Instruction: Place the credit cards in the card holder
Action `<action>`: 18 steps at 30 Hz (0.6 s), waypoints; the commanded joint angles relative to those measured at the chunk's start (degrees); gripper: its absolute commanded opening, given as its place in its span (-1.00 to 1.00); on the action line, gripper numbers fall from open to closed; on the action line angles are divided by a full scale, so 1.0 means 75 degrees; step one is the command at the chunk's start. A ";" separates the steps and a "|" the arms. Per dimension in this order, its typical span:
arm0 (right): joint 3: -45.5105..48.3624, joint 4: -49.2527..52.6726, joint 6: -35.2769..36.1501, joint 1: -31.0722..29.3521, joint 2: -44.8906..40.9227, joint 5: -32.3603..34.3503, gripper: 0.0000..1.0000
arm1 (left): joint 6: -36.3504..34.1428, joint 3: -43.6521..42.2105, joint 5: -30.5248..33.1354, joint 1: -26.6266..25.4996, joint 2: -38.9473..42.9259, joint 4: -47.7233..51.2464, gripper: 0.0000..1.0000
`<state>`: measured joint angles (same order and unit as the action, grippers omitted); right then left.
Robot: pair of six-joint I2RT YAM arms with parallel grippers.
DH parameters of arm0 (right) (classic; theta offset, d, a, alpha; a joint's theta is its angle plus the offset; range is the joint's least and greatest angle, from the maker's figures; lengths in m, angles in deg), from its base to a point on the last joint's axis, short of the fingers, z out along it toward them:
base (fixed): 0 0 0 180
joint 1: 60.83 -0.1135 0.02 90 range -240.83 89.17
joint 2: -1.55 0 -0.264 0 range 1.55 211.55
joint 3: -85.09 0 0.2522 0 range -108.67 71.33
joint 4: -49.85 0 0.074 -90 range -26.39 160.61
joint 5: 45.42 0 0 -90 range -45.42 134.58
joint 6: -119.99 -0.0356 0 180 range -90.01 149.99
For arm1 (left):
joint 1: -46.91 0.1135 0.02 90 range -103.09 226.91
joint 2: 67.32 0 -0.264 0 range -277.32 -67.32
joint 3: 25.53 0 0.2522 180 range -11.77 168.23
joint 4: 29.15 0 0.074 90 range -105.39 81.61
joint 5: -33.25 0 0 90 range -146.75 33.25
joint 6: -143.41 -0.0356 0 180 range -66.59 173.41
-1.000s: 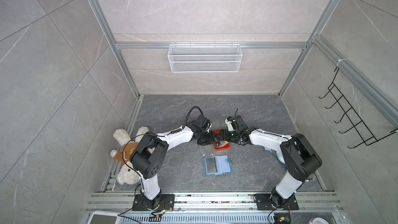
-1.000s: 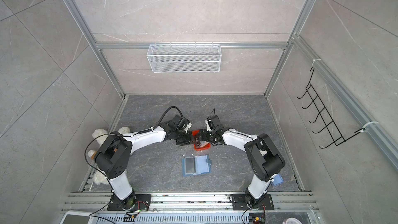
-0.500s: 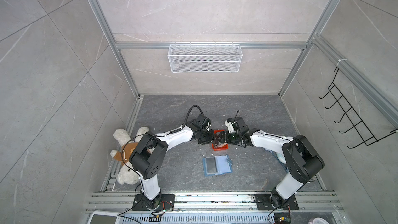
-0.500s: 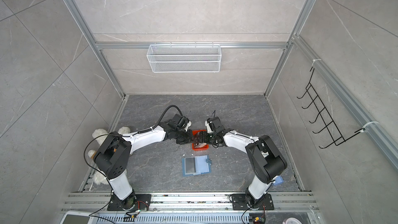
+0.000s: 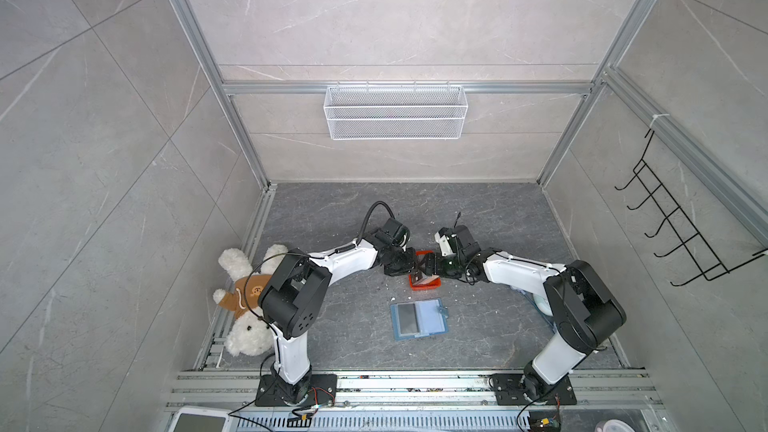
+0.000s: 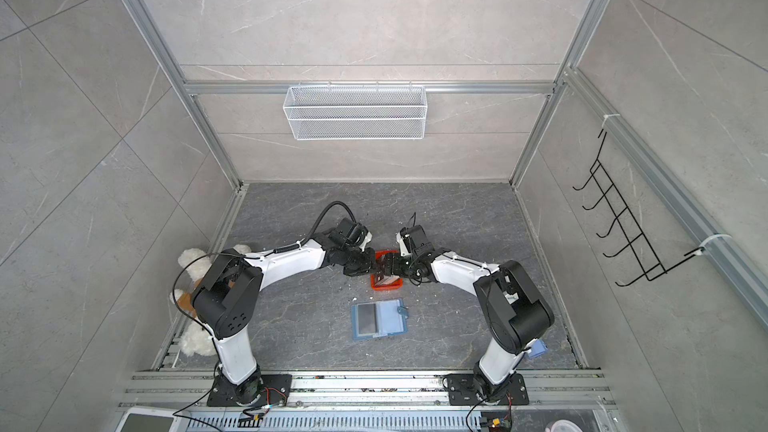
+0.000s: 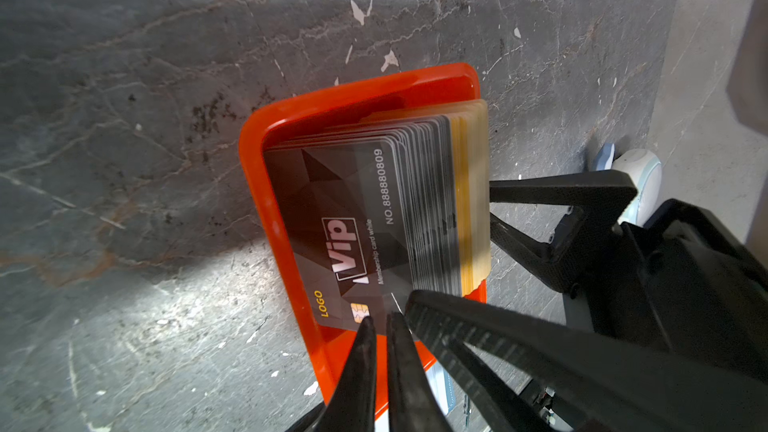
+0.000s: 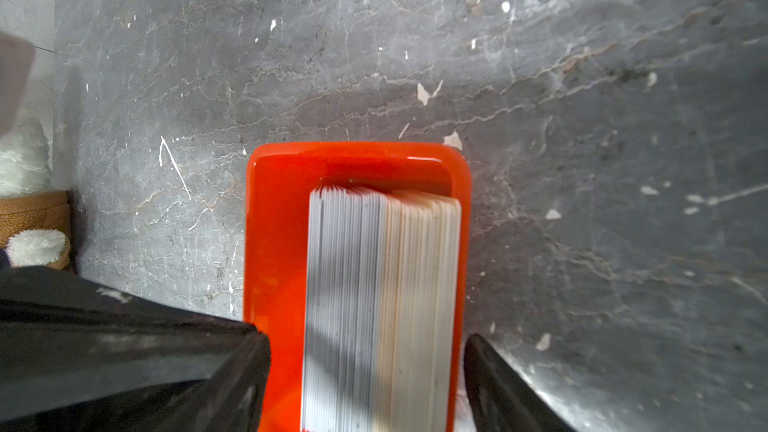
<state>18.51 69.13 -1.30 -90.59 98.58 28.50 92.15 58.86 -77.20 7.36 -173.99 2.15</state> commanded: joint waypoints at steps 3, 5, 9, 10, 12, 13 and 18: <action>-0.0028 0.0029 0.0006 -0.0060 0.0196 0.0094 0.51 | -0.0129 0.0367 0.0370 0.0028 -0.0291 0.0074 -0.85; -0.0045 0.0026 0.0020 -0.0060 0.0240 0.0099 0.51 | -0.0129 0.0402 0.0383 0.0030 -0.0360 0.0087 -0.87; -0.0097 0.0096 0.0047 -0.0059 0.0338 0.0098 0.51 | -0.0115 0.0379 0.0466 0.0029 -0.0402 0.0093 -0.90; -0.0113 0.0096 0.0054 -0.0062 0.0361 0.0097 0.51 | -0.0106 0.0358 0.0476 0.0028 -0.0402 0.0099 -0.91; -0.0106 0.0085 0.0050 -0.0075 0.0413 0.0090 0.51 | -0.0092 0.0333 0.0476 0.0030 -0.0406 0.0087 -0.92; -0.0113 0.0079 0.0048 -0.0083 0.0428 0.0086 0.51 | -0.0095 0.0321 0.0478 0.0034 -0.0402 0.0085 -0.93; -0.0121 0.0072 0.0058 -0.0117 0.0492 0.0084 0.51 | -0.0090 0.0297 0.0465 0.0034 -0.0399 0.0056 -0.94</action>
<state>18.51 69.32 -1.27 -90.99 101.21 28.53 92.11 60.35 -74.36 7.36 -177.18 2.50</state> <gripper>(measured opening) 0.755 0.044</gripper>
